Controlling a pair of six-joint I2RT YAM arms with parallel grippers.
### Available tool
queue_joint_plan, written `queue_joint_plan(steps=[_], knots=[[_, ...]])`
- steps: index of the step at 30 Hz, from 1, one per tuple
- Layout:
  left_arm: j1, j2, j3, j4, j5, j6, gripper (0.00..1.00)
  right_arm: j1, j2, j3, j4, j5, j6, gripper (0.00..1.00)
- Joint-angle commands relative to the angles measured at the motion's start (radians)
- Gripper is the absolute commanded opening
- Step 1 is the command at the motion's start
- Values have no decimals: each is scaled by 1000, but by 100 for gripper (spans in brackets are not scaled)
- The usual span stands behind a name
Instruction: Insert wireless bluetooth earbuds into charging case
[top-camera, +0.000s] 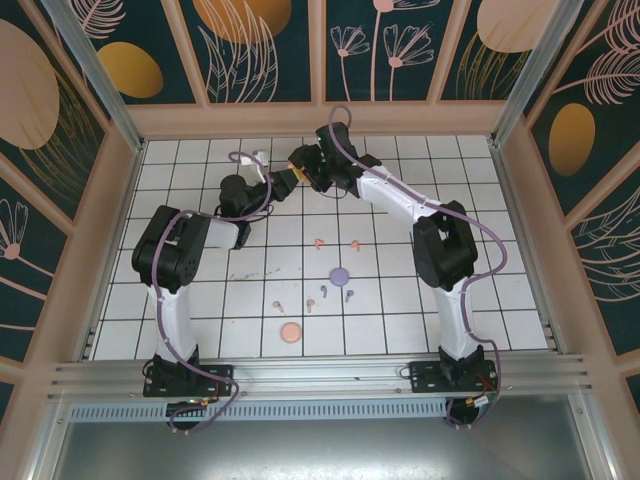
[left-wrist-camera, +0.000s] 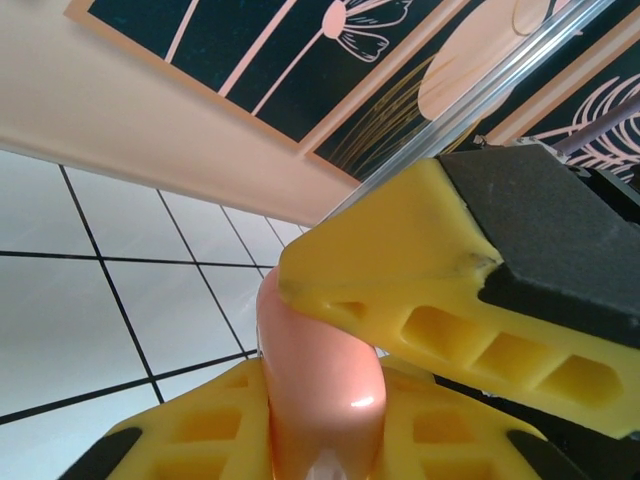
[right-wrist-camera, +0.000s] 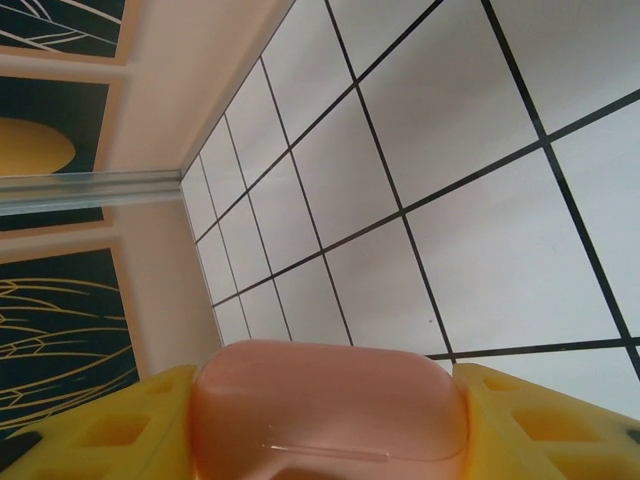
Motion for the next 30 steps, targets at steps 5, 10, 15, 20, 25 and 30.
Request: queue_joint_plan(steps=[5, 10, 15, 20, 25, 30], knots=[[-7, 24, 25, 37, -9, -24, 4, 16, -28, -18, 43, -43, 14, 52], [-7, 17, 13, 39, -2, -40, 0, -24, -62, -16, 72, -22, 17, 77], [-7, -20, -1, -6, 46, -20, 0, -56, -167, -86, 77, 8, -87, 81], [-7, -74, 31, -149, 153, 64, 0, -172, -338, -366, 250, -78, -304, 80], [-7, -117, 116, -383, 258, 204, 0, -286, -510, -663, 508, -258, -594, 79], [-8, -96, 234, -554, 367, 276, 0, -310, -544, -752, 586, -500, -803, 78]])
